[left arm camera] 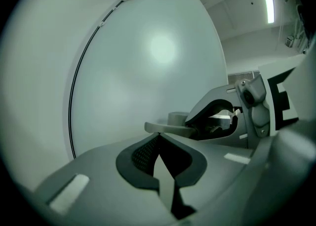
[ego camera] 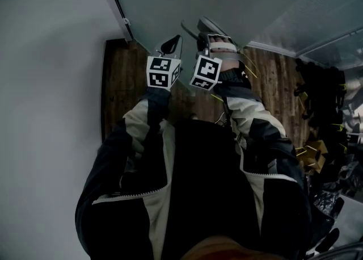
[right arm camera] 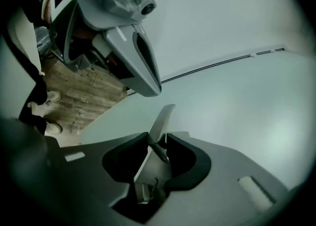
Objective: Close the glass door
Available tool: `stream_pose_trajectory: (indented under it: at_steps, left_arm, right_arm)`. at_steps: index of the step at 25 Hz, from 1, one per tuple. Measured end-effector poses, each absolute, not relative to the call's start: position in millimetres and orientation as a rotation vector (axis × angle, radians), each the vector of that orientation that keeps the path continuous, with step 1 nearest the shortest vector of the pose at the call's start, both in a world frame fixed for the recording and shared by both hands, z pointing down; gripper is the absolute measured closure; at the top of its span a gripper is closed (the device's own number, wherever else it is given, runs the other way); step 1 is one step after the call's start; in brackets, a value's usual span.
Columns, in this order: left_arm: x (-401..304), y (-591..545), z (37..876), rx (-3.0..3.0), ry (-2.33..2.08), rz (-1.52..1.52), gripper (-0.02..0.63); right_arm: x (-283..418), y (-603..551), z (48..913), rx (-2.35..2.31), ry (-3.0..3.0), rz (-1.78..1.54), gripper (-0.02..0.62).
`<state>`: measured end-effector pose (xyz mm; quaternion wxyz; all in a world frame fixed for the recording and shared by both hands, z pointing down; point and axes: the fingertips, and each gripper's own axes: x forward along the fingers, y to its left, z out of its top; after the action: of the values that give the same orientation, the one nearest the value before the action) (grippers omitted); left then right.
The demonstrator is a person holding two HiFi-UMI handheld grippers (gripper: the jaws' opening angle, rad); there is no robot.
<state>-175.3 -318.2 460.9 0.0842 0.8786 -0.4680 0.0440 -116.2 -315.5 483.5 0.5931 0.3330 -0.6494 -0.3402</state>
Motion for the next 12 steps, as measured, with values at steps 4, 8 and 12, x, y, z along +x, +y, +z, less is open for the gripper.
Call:
stream_pose_trajectory:
  at_steps: [4,8,12]
  left_arm:
    - [-178,-319,460,2.62,-1.397,0.129,0.603]
    - [-177,-318,462,2.623,-1.391,0.128,0.603]
    - [-173,-319,464,2.628,-1.379,0.142,0.603]
  right_arm:
    - [-114,-319,483,0.778,-1.531,-0.754,0.463]
    - [-109,-323,486,0.777,-1.529,-0.759,0.462]
    - [-98,-332,487,0.776,-1.511,-0.752,0.46]
